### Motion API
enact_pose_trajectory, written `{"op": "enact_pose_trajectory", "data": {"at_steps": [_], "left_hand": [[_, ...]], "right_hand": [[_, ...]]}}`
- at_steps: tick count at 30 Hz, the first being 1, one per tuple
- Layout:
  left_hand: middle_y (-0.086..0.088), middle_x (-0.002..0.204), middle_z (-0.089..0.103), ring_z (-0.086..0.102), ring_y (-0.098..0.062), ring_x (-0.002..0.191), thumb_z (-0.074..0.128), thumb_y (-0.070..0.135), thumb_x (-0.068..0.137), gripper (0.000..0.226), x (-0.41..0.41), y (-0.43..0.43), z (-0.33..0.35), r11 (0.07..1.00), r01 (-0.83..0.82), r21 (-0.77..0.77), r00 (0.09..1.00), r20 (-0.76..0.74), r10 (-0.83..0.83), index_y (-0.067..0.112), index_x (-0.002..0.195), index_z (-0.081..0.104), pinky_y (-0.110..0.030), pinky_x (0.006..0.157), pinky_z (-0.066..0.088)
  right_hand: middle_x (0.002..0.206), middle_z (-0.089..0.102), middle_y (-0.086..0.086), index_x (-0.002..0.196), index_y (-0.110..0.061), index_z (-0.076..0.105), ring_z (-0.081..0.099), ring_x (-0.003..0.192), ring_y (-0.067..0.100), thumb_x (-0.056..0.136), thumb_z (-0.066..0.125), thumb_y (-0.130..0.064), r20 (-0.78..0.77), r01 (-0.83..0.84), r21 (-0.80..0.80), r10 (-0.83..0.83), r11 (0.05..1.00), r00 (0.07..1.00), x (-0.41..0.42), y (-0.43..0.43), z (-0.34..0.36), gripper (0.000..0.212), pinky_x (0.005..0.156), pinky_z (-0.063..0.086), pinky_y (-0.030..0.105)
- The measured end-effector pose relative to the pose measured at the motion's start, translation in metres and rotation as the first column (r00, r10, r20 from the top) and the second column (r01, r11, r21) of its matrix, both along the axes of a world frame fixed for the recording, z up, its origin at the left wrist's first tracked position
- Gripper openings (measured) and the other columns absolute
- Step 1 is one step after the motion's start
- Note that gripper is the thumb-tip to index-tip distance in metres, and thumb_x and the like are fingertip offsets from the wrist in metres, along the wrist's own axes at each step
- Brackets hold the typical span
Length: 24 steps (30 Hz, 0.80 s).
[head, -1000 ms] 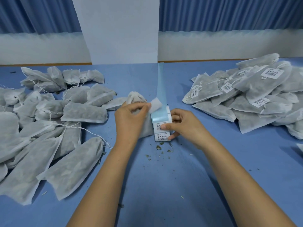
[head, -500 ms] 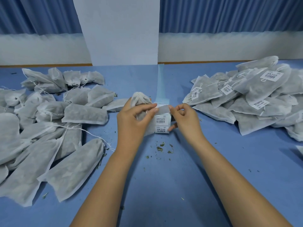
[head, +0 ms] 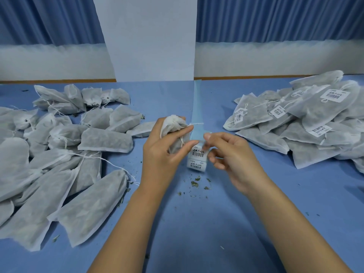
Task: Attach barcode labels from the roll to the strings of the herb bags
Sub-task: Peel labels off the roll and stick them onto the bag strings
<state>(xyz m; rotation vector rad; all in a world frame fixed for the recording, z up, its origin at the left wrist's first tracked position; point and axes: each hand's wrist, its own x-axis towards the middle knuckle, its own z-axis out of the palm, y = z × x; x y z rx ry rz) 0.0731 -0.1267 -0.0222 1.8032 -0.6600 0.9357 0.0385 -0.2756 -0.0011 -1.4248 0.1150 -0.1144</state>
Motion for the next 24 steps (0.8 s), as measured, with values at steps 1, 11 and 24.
{"op": "enact_pose_trajectory", "data": {"at_steps": [1,11,24], "left_hand": [[-0.017,0.104,0.062,0.055,-0.008,0.098,0.079,0.011,0.077,0.03,0.0,0.001,0.001,1.0,-0.004,0.002,1.0,0.001,0.004,0.007,0.106,0.072,-0.011,0.091,0.041],[-0.01,0.117,0.057,0.053,-0.008,0.109,0.077,0.038,0.068,0.053,-0.003,0.013,0.012,0.998,0.053,0.025,0.967,-0.252,-0.045,0.014,0.115,0.068,-0.016,0.099,0.04],[0.01,0.113,0.07,0.058,0.0,0.114,0.064,-0.006,0.086,0.044,0.0,0.024,0.02,0.964,0.147,-0.224,0.855,-0.461,-0.237,0.031,0.11,0.067,-0.02,0.102,0.043]], "right_hand": [[0.07,0.059,0.004,0.08,-0.008,0.063,0.047,0.049,0.011,0.086,0.066,-0.014,-0.015,-0.027,0.035,0.027,0.999,1.0,0.0,-0.002,0.0,0.009,0.041,0.033,0.017],[0.07,0.066,0.002,0.088,-0.009,0.059,0.053,0.057,0.012,0.089,0.057,0.005,0.147,-0.029,0.036,0.023,0.999,0.989,0.002,-0.013,0.005,0.014,0.06,0.048,0.018],[0.082,0.056,0.001,0.092,-0.011,0.056,0.057,0.074,0.007,0.082,0.058,0.016,0.458,-0.05,-0.039,0.062,0.998,0.887,0.003,0.009,0.001,0.029,0.07,0.049,0.017]]}}
